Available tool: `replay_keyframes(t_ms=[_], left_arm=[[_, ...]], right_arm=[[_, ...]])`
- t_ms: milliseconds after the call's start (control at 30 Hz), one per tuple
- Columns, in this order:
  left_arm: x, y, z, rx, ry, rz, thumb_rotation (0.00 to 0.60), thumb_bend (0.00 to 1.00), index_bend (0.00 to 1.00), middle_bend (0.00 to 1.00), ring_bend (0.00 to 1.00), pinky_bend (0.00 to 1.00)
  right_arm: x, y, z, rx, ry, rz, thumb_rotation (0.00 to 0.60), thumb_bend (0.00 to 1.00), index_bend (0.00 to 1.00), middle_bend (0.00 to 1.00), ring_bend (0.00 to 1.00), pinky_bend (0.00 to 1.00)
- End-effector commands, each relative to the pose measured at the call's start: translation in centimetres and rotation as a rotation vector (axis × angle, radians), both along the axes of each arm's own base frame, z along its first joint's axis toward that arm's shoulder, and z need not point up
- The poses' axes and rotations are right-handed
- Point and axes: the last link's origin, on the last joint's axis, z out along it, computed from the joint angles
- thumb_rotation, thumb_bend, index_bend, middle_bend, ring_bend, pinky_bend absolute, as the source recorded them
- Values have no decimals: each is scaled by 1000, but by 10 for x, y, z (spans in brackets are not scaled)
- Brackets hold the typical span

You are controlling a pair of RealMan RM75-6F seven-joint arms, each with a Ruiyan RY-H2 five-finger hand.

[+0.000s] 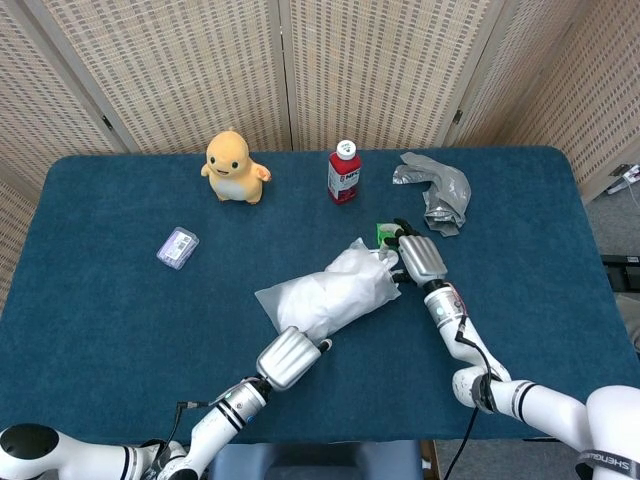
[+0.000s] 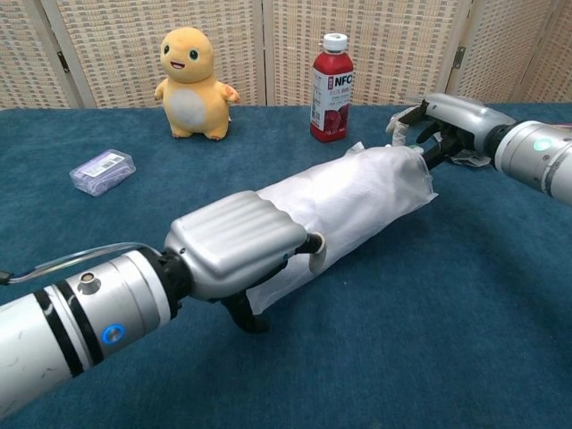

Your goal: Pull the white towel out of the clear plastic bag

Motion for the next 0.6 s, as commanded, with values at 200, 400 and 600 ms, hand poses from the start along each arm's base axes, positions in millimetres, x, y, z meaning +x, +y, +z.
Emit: replay_keyframes(t_ms=[200, 400, 600], left_arm=[[-6, 1, -2, 18, 8, 19, 600, 0, 313, 822, 716, 739], [-10, 3, -2, 37, 18, 21, 600, 0, 309, 831, 721, 743], [-11, 4, -3, 74, 25, 4, 600, 0, 349, 840, 731, 762]], right_arm=[[1, 0, -2, 3, -3, 1, 600, 655, 778, 202, 43, 214], [1, -1, -2, 4, -4, -2, 600, 655, 778, 206, 43, 214], [1, 0, -3, 6, -4, -2, 600, 656, 778, 207, 43, 214]])
